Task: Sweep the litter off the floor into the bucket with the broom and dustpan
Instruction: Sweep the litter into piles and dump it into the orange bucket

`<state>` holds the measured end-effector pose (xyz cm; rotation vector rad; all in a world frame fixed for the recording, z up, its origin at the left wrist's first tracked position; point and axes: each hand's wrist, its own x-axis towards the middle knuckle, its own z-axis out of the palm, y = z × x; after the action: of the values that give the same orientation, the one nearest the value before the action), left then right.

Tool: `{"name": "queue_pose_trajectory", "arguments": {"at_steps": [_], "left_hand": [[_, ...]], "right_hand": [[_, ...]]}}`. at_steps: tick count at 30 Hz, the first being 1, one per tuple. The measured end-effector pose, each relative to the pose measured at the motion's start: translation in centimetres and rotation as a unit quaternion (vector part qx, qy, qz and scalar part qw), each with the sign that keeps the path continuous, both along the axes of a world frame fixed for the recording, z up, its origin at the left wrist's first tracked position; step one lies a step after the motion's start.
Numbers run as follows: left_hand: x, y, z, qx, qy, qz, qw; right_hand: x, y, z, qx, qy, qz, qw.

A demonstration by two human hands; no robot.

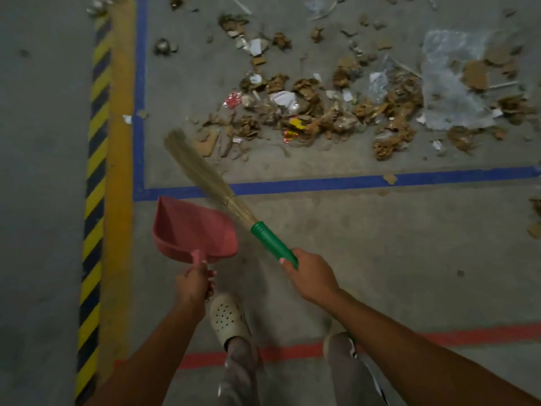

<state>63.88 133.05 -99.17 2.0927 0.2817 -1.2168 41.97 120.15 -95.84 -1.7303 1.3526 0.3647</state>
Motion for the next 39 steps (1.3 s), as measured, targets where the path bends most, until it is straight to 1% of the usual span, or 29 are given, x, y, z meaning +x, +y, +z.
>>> {"name": "queue_pose_trajectory", "arguments": {"at_steps": [3,5,6,7,9,10,12,13,15,18,21,27,29,32,36,39], "left_hand": [[3.0,2.0,-0.3,0.016,-0.026,-0.006,1.0],[4.8,3.1,-0.3,0.02,-0.032,-0.012,0.999],[5.7,3.6,-0.2,0.025,-0.031,-0.021,0.999],[6.5,4.0,-0.2,0.029,-0.027,-0.029,0.999],[8.2,4.6,-0.4,0.038,-0.016,-0.035,0.999],[9.1,4.8,-0.6,0.041,-0.01,-0.039,0.998],[10.6,4.9,-0.7,0.037,-0.006,-0.05,0.998],[11.2,4.9,-0.8,0.032,-0.006,-0.053,0.998],[12.1,4.6,-0.6,0.018,-0.003,-0.048,0.999],[13.1,3.5,0.5,-0.004,-0.007,-0.046,0.999],[13.8,2.2,1.9,-0.025,-0.008,-0.046,0.999],[15.5,-0.4,3.9,-0.05,-0.005,-0.051,0.997],[16.2,-1.0,4.0,-0.053,-0.013,-0.046,0.997],[17.3,-1.5,3.8,-0.041,-0.031,-0.043,0.998],[18.2,-1.8,2.8,-0.018,-0.029,-0.043,0.998],[18.6,-2.7,2.0,-0.002,-0.031,-0.033,0.999]], "right_hand": [[3.9,-1.0,-2.2,0.028,0.053,0.053,0.997],[5.8,-2.1,-4.3,0.066,0.101,0.041,0.992],[6.3,-2.6,-5.2,0.078,0.121,0.01,0.99],[6.5,-3.2,-6.0,0.092,0.134,-0.042,0.986],[6.5,-3.9,-6.9,0.098,0.126,-0.196,0.967],[6.3,-4.2,-6.9,0.085,0.115,-0.268,0.953],[5.6,-4.9,-6.4,0.039,0.095,-0.372,0.923],[5.2,-5.2,-5.8,0.012,0.089,-0.4,0.912],[4.3,-5.7,-4.5,-0.035,0.088,-0.417,0.904],[3.8,-5.9,-1.9,-0.081,0.086,-0.389,0.914],[4.5,-5.3,0.1,-0.102,0.081,-0.345,0.929],[10.1,-3.0,3.7,-0.095,0.037,-0.26,0.96],[12.6,-2.7,3.9,-0.082,0.024,-0.214,0.973],[17.0,-3.0,3.0,-0.048,0.03,-0.141,0.988],[22.4,-4.7,-0.8,0.016,0.059,-0.063,0.996],[24.1,-7.2,-4.2,0.062,0.098,-0.045,0.992]]}}
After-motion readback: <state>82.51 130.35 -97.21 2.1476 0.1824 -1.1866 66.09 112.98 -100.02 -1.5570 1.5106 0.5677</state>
